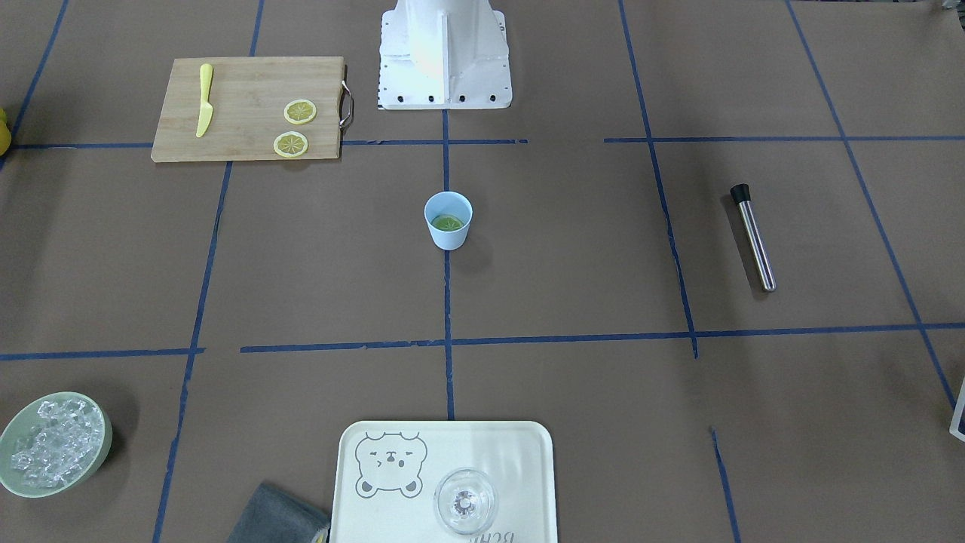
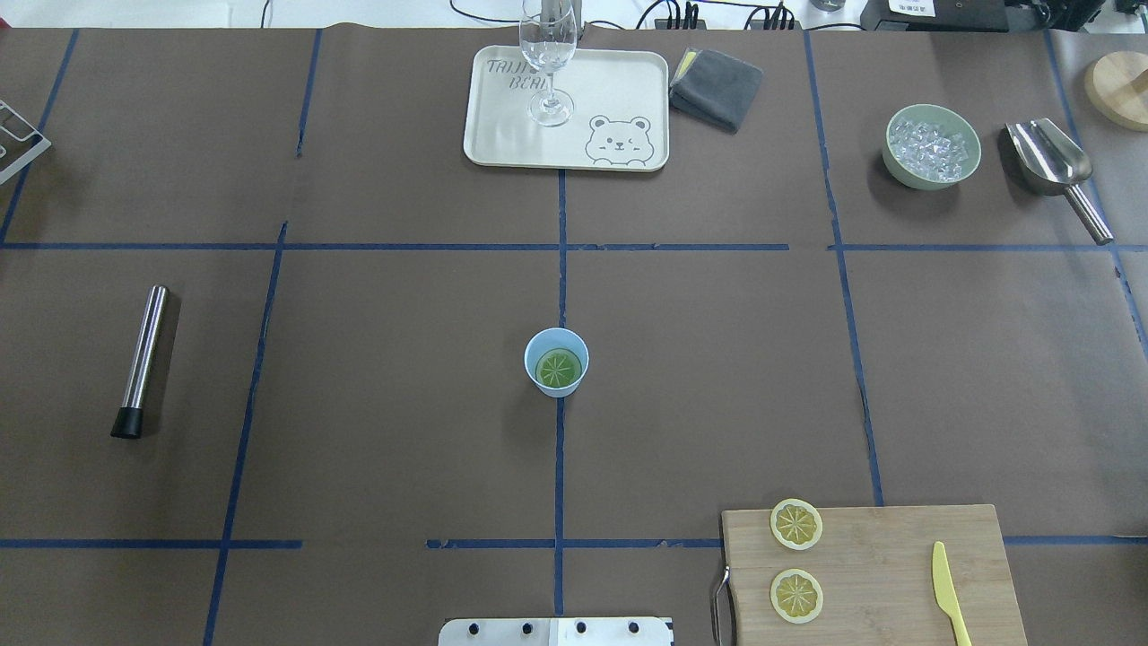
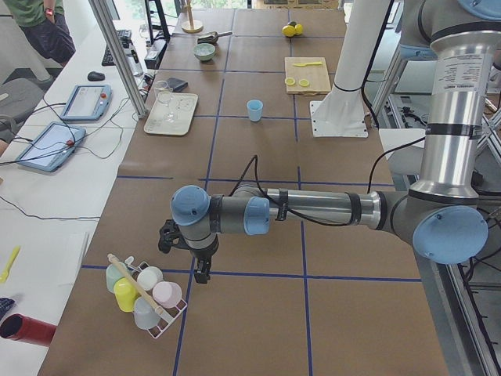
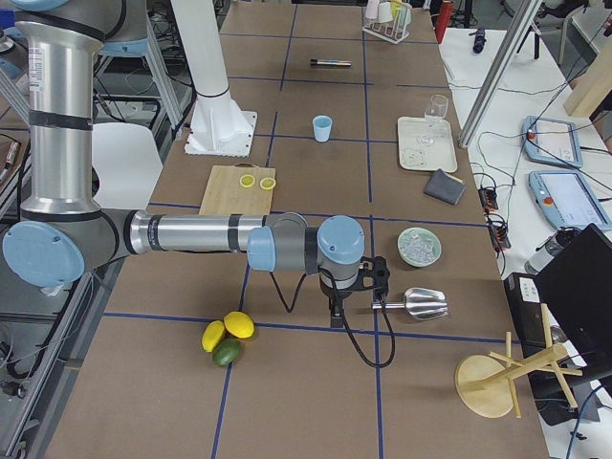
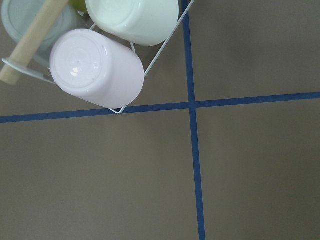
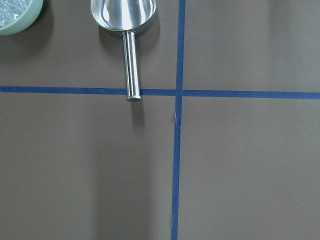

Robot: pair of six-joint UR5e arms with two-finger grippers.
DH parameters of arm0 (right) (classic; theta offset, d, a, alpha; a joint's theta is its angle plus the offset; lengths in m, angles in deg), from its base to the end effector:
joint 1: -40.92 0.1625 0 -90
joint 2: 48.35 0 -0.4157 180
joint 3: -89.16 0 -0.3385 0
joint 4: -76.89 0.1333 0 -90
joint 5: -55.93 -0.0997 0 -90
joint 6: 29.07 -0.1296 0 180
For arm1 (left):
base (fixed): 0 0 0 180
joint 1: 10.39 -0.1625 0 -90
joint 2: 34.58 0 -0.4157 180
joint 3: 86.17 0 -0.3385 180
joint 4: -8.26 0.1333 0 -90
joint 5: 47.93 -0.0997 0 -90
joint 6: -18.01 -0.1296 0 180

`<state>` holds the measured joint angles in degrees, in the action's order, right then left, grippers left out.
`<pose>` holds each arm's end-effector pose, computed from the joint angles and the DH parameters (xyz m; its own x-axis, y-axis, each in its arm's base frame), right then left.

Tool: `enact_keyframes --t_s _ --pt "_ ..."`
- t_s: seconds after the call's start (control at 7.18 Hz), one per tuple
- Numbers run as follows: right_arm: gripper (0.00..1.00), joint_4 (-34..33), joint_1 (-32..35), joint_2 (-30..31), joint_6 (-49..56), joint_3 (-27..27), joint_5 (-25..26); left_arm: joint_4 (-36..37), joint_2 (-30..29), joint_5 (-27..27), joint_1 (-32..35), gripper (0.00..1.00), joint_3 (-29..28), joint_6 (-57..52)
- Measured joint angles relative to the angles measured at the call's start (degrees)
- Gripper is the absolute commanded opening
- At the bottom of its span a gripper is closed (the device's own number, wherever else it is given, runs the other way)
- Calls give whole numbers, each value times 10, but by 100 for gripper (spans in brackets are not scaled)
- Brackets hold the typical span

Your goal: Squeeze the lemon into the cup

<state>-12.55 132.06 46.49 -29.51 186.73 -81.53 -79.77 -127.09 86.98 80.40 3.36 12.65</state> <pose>0.0459 -0.4068 0.6424 0.6766 -0.0212 0.7360 -0.0251 0.9983 0.0517 -0.0481 -0.4557 0.6574 0.7064 0.0845 -0.7028 -0.0524 0.9964 0.0672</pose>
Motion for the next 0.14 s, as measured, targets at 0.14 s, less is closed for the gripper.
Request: enact_keyframes --t_s 0.14 --pt "100 1 0 0 0 0 0 0 0 0 0 100 -1 0"
